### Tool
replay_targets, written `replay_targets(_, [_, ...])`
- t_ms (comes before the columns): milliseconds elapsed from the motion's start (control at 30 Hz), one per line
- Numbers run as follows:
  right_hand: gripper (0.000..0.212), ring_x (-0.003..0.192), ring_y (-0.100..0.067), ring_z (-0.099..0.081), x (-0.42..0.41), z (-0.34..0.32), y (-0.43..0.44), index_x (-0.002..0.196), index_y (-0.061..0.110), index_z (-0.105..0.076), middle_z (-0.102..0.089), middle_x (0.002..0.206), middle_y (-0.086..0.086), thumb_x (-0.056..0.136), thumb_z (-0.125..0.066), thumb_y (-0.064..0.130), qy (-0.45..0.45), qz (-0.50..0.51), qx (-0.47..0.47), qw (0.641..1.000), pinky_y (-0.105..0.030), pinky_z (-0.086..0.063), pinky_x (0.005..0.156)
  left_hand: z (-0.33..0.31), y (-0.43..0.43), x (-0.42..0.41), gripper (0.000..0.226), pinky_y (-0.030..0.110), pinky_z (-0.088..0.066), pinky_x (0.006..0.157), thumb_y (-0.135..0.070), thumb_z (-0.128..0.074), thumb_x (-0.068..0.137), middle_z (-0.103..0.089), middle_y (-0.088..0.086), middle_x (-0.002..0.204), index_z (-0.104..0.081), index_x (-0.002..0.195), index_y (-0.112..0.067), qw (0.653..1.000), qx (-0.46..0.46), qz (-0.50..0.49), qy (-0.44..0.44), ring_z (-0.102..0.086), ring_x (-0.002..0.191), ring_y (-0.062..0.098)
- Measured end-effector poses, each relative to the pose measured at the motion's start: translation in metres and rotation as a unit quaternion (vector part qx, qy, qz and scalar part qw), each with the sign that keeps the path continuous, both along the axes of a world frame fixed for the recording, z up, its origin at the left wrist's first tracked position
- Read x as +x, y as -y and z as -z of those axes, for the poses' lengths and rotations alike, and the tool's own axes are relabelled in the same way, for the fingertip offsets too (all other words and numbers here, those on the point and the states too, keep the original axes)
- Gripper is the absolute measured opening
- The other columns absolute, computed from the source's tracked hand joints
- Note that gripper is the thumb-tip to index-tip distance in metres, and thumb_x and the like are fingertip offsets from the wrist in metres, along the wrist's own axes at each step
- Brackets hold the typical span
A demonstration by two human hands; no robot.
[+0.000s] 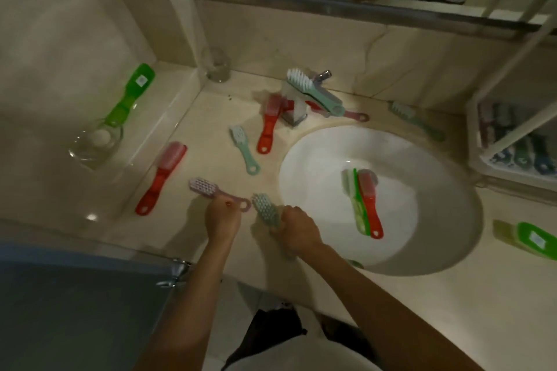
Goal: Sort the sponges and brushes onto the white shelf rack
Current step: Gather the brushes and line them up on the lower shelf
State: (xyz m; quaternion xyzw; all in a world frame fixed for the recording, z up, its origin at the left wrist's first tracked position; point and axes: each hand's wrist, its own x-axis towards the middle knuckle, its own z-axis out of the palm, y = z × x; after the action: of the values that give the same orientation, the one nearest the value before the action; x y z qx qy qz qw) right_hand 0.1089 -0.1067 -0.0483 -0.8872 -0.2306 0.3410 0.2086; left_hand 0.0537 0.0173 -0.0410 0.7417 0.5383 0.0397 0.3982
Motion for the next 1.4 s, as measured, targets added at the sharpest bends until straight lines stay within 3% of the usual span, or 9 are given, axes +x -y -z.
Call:
replay_targets(167, [0.038, 0.110, -0.031, -0.057, -0.014, 0.011, -0.025, 0.123, 0.004, -0.043, -0.052, 0.123, -0.015, 0.090, -0.053, 0.020, 0.044, 0.000, -0.080, 0.996, -0.038, -0.048, 0.088, 0.009, -0.027, -0.002, 0.063, 0.041, -0.025, 0.110, -0.019, -0.054, 0.090, -0.033, 0.029, 0.145, -0.027, 0.140, 0.010, 0.997, 0.010, -0.065, -0.037, -0.031, 0.134, 0.040])
replay_targets(267, [0.037, 0.108, -0.030, -0.057, -0.013, 0.010, -0.029, 0.124, 0.006, -0.046, -0.054, 0.121, -0.014, 0.089, -0.052, 0.018, 0.052, 0.020, -0.092, 0.994, -0.037, -0.049, 0.088, 0.014, -0.030, 0.008, 0.092, 0.040, -0.014, 0.116, -0.027, -0.060, 0.086, -0.009, 0.026, 0.155, 0.000, 0.146, 0.007, 0.998, -0.018, -0.039, -0.051, -0.010, 0.144, 0.037])
replay_targets(367, [0.042, 0.107, -0.028, -0.060, -0.008, 0.007, -0.025, 0.127, 0.015, -0.050, -0.059, 0.119, -0.011, 0.086, -0.054, 0.021, 0.039, 0.022, -0.095, 0.994, -0.036, -0.051, 0.088, 0.020, -0.031, 0.018, 0.095, 0.041, -0.013, 0.117, -0.026, -0.059, 0.085, 0.000, 0.022, 0.157, 0.008, 0.146, 0.003, 0.996, -0.034, -0.044, -0.069, -0.005, 0.145, 0.035])
replay_targets(667, [0.029, 0.105, -0.031, -0.061, 0.000, 0.003, -0.018, 0.110, 0.004, -0.057, -0.064, 0.113, -0.013, 0.088, -0.051, 0.023, 0.081, 0.036, -0.143, 0.986, -0.032, -0.049, 0.084, 0.030, -0.042, 0.008, 0.078, 0.041, -0.019, 0.114, 0.001, -0.056, 0.083, -0.020, 0.024, 0.152, -0.011, 0.146, 0.001, 0.997, -0.002, -0.031, -0.072, -0.021, 0.140, 0.038])
replay_targets(833, [0.031, 0.104, -0.032, -0.060, 0.006, 0.002, -0.011, 0.110, 0.003, -0.054, -0.063, 0.111, -0.014, 0.084, -0.054, 0.021, 0.078, 0.061, -0.113, 0.989, -0.032, -0.048, 0.082, 0.037, -0.054, -0.001, 0.042, 0.045, -0.040, 0.098, 0.003, -0.051, 0.084, -0.052, 0.029, 0.128, -0.044, 0.125, 0.009, 0.992, 0.048, 0.056, -0.099, -0.050, 0.119, 0.042])
replay_targets(1067, [0.026, 0.100, -0.035, -0.059, 0.030, -0.015, 0.014, 0.107, 0.000, -0.052, -0.064, 0.106, -0.019, 0.084, -0.053, 0.013, 0.117, 0.130, -0.047, 0.983, -0.034, -0.046, 0.073, 0.000, -0.021, 0.028, 0.029, 0.043, -0.042, 0.093, 0.000, -0.040, 0.092, -0.051, 0.024, 0.123, -0.046, 0.120, 0.006, 0.994, 0.061, 0.076, 0.041, -0.052, 0.113, 0.040])
replay_targets(1233, [0.032, 0.105, -0.035, -0.054, 0.052, -0.037, 0.064, 0.118, -0.002, -0.050, -0.058, 0.115, -0.021, 0.088, -0.053, 0.008, 0.214, 0.257, 0.069, 0.940, -0.035, -0.043, 0.081, -0.039, 0.033, 0.067, 0.031, 0.033, -0.042, 0.078, -0.022, -0.052, 0.090, -0.062, 0.016, 0.112, -0.053, 0.115, -0.003, 0.962, 0.111, 0.225, 0.108, -0.058, 0.102, 0.033])
replay_targets(1333, [0.026, 0.094, -0.040, -0.057, 0.064, -0.042, 0.107, 0.106, -0.002, -0.052, -0.062, 0.100, -0.025, 0.090, -0.054, 0.019, 0.229, 0.353, 0.103, 0.901, -0.039, -0.045, 0.074, -0.059, 0.076, 0.091, 0.026, 0.030, -0.041, 0.075, -0.023, -0.052, 0.091, -0.066, 0.015, 0.107, -0.056, 0.108, -0.003, 0.935, 0.107, 0.305, 0.148, -0.059, 0.100, 0.030])
replay_targets(1400, [0.024, 0.095, -0.040, -0.057, 0.071, -0.045, 0.138, 0.106, -0.002, -0.050, -0.062, 0.099, -0.025, 0.089, -0.053, 0.015, 0.228, 0.399, 0.123, 0.880, -0.037, -0.045, 0.076, -0.067, 0.105, 0.106, 0.020, 0.018, -0.036, 0.065, -0.023, -0.052, 0.092, -0.065, 0.008, 0.104, -0.055, 0.102, -0.007, 0.913, 0.080, 0.364, 0.168, -0.057, 0.093, 0.021])
